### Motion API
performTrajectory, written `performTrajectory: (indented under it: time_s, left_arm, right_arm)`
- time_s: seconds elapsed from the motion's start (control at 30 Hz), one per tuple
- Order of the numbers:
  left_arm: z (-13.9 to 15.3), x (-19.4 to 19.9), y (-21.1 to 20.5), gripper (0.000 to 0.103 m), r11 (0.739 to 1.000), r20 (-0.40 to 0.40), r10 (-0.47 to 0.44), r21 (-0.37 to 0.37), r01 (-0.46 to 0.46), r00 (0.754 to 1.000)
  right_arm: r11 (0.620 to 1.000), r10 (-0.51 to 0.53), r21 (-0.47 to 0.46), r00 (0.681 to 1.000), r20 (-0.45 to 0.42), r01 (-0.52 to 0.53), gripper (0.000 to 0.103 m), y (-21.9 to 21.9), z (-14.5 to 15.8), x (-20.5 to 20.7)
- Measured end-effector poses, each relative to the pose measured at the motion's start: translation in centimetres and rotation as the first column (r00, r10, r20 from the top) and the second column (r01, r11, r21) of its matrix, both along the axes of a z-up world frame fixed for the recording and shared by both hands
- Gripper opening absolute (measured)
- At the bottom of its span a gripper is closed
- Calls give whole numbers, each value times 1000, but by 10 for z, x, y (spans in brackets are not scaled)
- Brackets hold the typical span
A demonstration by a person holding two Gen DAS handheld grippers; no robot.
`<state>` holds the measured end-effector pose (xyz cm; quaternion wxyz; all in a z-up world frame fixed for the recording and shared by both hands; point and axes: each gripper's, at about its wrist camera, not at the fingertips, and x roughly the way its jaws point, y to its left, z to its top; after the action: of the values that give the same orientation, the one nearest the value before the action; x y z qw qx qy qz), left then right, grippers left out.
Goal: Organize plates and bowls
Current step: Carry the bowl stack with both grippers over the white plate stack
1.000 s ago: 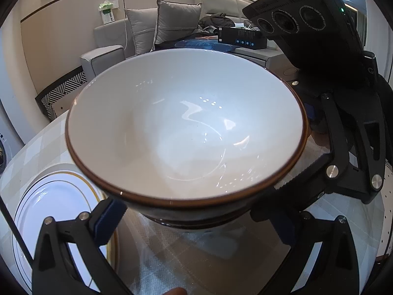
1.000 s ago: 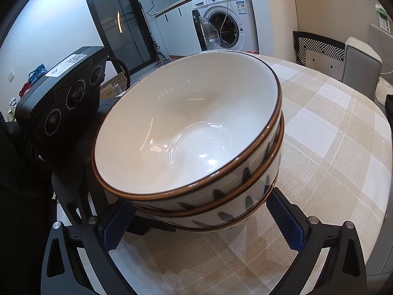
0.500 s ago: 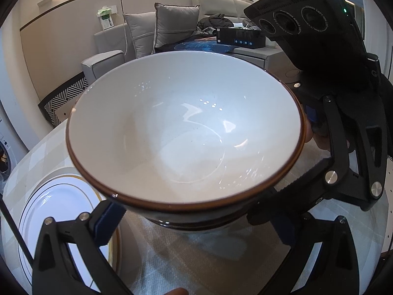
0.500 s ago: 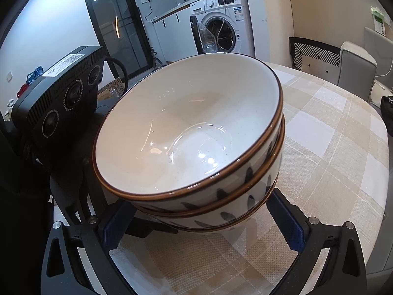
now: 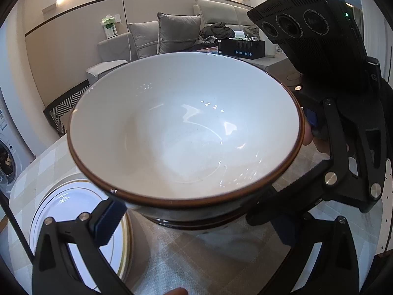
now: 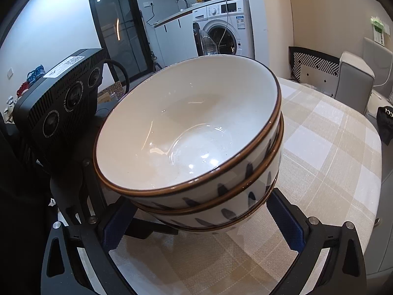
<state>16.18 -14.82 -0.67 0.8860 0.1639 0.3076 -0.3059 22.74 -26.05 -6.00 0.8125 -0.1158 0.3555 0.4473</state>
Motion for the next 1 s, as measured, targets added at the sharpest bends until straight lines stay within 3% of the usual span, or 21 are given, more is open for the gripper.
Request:
performTrajectory:
  time_s: [0.47, 1.0]
  left_arm:
    - [21, -14, 28, 103, 1000, 55, 28, -16, -27, 998]
    - [23, -21, 84, 103, 988, 87, 155, -30, -153, 984]
  right_arm:
    - [1000, 26, 8, 998, 62, -26, 103, 30, 29, -21]
    - [992, 122, 13, 987, 105, -124, 103, 93, 42, -19]
